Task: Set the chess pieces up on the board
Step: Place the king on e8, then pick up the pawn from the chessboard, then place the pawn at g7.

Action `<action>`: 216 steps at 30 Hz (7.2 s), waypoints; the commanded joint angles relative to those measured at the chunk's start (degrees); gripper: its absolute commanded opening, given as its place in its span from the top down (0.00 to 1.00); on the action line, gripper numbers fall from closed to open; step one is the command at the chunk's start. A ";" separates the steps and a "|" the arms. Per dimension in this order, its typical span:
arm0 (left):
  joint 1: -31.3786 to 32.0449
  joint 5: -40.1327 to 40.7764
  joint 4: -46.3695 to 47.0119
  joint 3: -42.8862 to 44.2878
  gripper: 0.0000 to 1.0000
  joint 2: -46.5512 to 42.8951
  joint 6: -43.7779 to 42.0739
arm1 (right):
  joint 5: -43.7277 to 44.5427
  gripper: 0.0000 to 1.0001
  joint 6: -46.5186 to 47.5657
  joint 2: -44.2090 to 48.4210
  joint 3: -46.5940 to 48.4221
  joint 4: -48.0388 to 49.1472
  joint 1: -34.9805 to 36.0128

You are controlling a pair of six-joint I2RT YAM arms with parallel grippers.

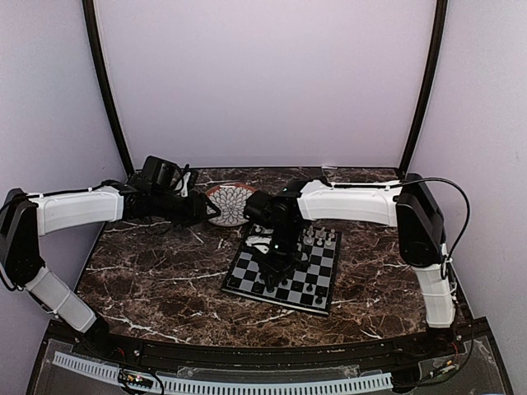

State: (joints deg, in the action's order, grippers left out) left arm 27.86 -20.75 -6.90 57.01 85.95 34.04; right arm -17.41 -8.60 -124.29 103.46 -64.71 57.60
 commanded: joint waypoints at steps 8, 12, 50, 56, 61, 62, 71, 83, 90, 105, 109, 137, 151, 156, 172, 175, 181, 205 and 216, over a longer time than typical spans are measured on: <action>-0.41 -1.70 0.57 1.29 0.48 -0.16 0.26 | 1.47 0.77 0.20 2.00 -1.26 0.17 0.33; -0.35 -1.47 -0.19 1.19 0.48 -1.04 -0.25 | 2.23 0.74 0.56 5.77 -2.23 0.41 -0.49; 10.60 -3.80 -11.66 18.73 0.55 7.24 -14.92 | 15.01 0.74 1.84 16.83 -20.05 15.87 -11.72; 10.64 -3.94 -11.83 18.75 0.55 7.50 -14.55 | 14.86 0.72 2.78 13.38 -16.73 16.04 -11.67; 10.59 -4.64 -11.24 18.73 0.55 7.72 -13.87 | 14.85 0.74 3.28 10.47 -14.18 15.62 -11.72; 10.57 -4.76 -11.20 18.74 0.55 7.80 -13.84 | 14.82 0.76 3.32 9.97 -13.77 15.58 -11.71; 10.59 -4.69 -11.32 18.66 0.54 8.16 -14.13 | 14.31 0.86 3.09 8.67 -13.76 15.17 -11.71; 10.56 -5.19 -11.52 18.92 0.55 8.51 -14.34 | 13.75 1.00 3.32 7.61 -11.22 13.70 -11.56; 10.48 -3.39 -11.54 18.59 0.54 7.13 -14.11 | 14.68 1.00 2.74 8.30 -5.07 11.03 -10.66; 10.11 -3.02 -11.15 16.27 0.54 5.37 -14.03 | 22.31 0.93 -0.10 13.26 -11.44 9.86 -11.62; 10.04 -3.27 -10.87 16.73 0.54 5.90 -13.46 | 25.63 0.85 -1.58 13.88 -14.01 9.79 -12.32; 10.10 -2.89 -11.82 16.04 0.53 5.16 -12.95 | 23.56 0.75 -5.39 11.70 -16.78 12.52 -17.44; 10.10 -2.61 -12.34 16.46 0.53 5.30 -12.92 | 23.07 0.87 -4.61 9.08 -16.65 13.16 -17.44; 10.04 -2.66 -12.54 16.67 0.53 5.32 -13.11 | 21.67 0.99 -5.06 9.20 -16.29 12.07 -17.36; 2.75 3.79 -18.42 16.53 0.53 4.44 -2.78 | 16.21 1.00 -0.42 8.47 -3.47 5.68 -1.61; -0.19 3.39 -14.50 11.49 0.53 1.06 -1.99 | 16.57 1.00 0.87 4.15 2.87 3.45 0.57; -0.83 4.31 -15.82 7.63 0.52 -3.63 -5.75 | 15.04 1.00 -0.02 -2.80 11.45 2.46 2.66; -0.79 5.45 -17.07 2.04 0.52 -9.96 -9.21 | 12.11 0.97 -1.32 -10.54 16.98 0.16 3.74; -0.85 5.12 -17.62 2.18 0.51 -9.91 -9.10 | 12.95 0.83 -1.26 -12.29 18.66 0.61 3.66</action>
State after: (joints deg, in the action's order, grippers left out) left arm 27.00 -15.53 -23.27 59.51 77.65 25.67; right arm -4.93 -9.67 -135.46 120.79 -64.12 61.04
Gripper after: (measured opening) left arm 0.486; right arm 0.138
